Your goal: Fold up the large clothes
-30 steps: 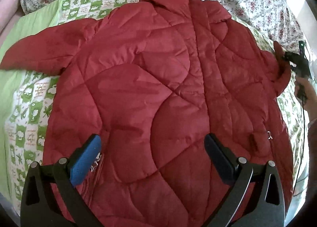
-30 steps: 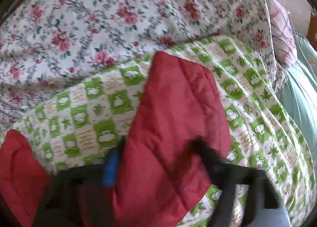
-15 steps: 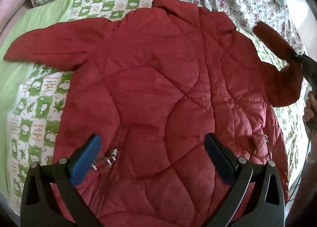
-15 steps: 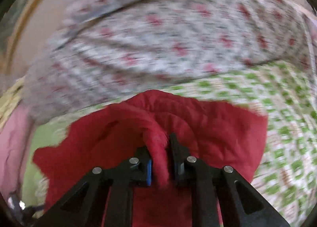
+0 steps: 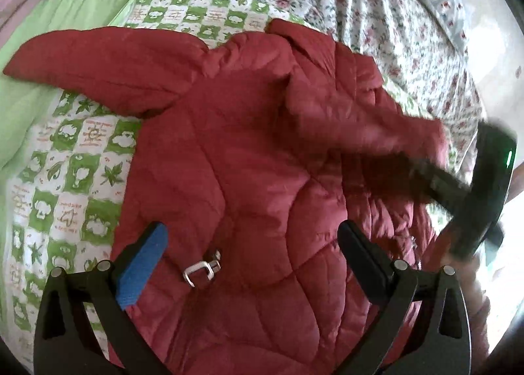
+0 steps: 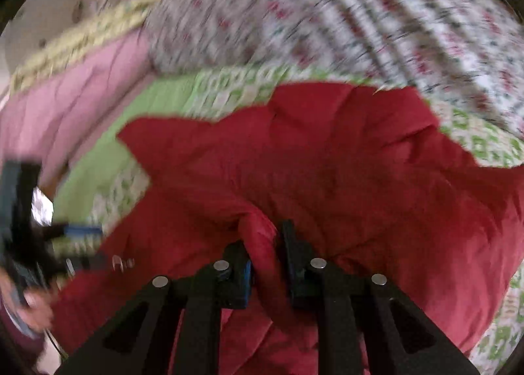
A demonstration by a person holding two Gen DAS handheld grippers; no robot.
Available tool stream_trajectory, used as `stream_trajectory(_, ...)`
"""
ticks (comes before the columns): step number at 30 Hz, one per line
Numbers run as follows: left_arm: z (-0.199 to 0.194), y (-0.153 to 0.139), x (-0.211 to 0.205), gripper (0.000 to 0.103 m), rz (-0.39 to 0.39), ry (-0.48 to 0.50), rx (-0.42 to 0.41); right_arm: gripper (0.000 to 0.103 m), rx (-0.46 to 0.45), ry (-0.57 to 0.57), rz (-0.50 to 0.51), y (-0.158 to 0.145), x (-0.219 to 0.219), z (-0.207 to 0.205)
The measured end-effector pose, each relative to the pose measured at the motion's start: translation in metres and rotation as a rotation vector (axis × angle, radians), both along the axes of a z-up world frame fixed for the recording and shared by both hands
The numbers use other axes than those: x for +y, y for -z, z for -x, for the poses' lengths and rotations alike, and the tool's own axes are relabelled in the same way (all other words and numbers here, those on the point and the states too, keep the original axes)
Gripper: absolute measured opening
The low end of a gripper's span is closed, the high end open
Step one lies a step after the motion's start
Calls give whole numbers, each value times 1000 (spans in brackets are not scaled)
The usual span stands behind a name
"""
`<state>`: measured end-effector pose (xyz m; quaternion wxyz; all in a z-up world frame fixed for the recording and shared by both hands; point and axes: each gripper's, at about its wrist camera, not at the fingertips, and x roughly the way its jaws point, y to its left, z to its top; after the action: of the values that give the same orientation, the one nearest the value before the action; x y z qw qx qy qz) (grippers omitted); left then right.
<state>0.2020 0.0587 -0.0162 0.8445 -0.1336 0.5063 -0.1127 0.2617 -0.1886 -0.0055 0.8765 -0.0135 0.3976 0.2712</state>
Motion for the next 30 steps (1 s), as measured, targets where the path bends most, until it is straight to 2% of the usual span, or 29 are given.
stream_trajectory(3, -28, 3, 5, 103, 74, 8, 24, 24, 33, -28, 34, 15, 3, 4)
stream_trajectory(6, -56, 10, -5, 103, 109, 39, 61, 28, 61, -22, 39, 23, 1, 4)
stream_trajectory(9, -86, 19, -26, 102, 102, 86, 100, 34, 82, -18, 36, 27, 1, 3)
stream_trajectory(10, -95, 23, -32, 93, 96, 97, 110, 35, 86, -19, 36, 28, 0, 4)
stream_trajectory(11, -102, 27, -37, 75, 83, 103, 118, 36, 88, -19, 39, 28, 0, 4)
stream_trajectory(12, -108, 31, -42, 64, 67, 112, 127, 40, 90, -18, 41, 28, -1, 5)
stream_trajectory(13, -114, 35, -46, 37, 73, 128, 139, 47, 93, -22, 38, 28, -3, 7)
stream_trajectory(14, -117, 38, -47, 30, 92, 135, 155, 52, 93, -25, 32, 27, -4, 8)
stream_trajectory(15, -118, 38, -47, 28, 94, 128, 151, 64, 93, -24, 29, 25, -3, 6)
stream_trajectory(17, -115, 30, -44, 14, 82, 134, 122, 68, 82, -22, 19, 22, -10, 14)
stream_trajectory(20, -107, 5, -31, 12, -5, 110, 21, 68, 61, 5, 7, 13, -24, 21)
stream_trajectory(23, -104, -16, -15, 12, -80, 75, -55, 68, 8, 84, -32, 0, -52, 27)
stream_trajectory(27, -110, -14, -6, 12, -91, 90, -52, 68, -37, 241, -80, -11, -91, 9)
stream_trajectory(30, -111, -8, -8, 12, -132, 93, -56, 68, -38, 318, -63, -7, -108, -11)
